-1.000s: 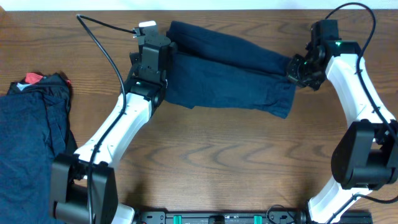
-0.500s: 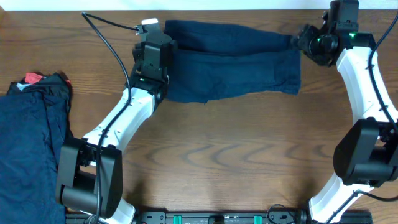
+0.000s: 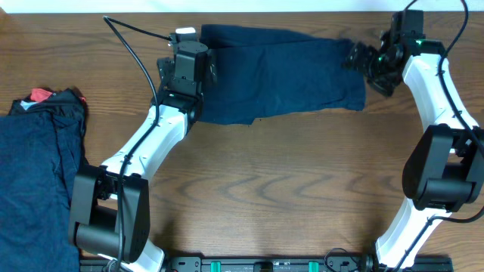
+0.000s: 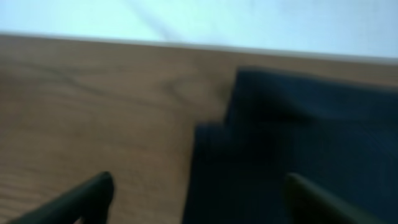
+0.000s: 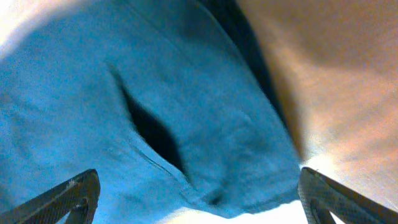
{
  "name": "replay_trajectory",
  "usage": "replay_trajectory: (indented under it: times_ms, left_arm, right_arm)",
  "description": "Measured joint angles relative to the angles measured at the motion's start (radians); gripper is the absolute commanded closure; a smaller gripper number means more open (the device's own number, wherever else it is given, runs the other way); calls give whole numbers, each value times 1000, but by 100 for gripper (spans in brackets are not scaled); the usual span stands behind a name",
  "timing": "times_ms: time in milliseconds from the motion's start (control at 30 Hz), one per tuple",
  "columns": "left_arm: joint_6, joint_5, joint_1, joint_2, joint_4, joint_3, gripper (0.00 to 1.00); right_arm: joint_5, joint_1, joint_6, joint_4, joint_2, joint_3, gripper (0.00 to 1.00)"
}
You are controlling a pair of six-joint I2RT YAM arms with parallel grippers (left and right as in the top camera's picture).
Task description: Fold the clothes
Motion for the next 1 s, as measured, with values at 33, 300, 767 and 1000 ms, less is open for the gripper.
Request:
replay_trajectory:
  times_ms: [33, 300, 767, 1000]
  left_arm:
    - [-2, 18, 0, 0, -24, 0, 4]
    - [-21, 151, -1, 2, -145, 0, 1]
    - [-65, 238, -28, -55, -244, 1, 2]
    - [-91, 239, -28, -75, -284, 1, 2]
  right_arm:
    - [12, -3, -22, -28, 1, 0, 1]
    - [27, -105, -172, -126, 49, 0, 1]
    - [-139, -159, -288, 78, 206, 11, 1]
    - [-225, -110, -341, 116, 224, 21, 1]
